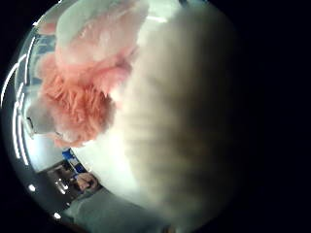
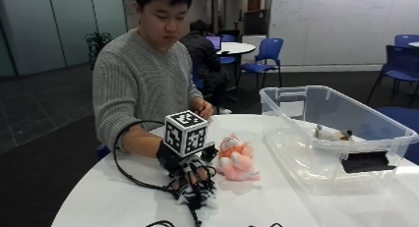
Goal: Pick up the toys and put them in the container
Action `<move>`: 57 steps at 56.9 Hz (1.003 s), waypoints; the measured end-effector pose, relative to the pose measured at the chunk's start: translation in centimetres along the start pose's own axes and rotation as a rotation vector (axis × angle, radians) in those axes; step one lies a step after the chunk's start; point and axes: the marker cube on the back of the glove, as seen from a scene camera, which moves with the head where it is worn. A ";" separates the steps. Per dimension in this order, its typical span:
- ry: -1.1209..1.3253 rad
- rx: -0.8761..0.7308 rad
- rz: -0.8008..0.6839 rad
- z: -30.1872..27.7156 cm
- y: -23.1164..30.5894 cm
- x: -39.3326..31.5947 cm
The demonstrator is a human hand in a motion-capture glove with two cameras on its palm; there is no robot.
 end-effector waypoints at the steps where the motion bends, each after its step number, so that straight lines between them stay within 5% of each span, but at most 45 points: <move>1: 0.003 0.016 0.000 0.0 0.0 0.0; 22: -0.056 0.198 0.008 -2.0 0.0 0.7; 40: -0.201 0.552 -0.082 -20.9 1.9 1.4; 57: -0.315 0.498 -0.331 -22.9 -0.6 -9.1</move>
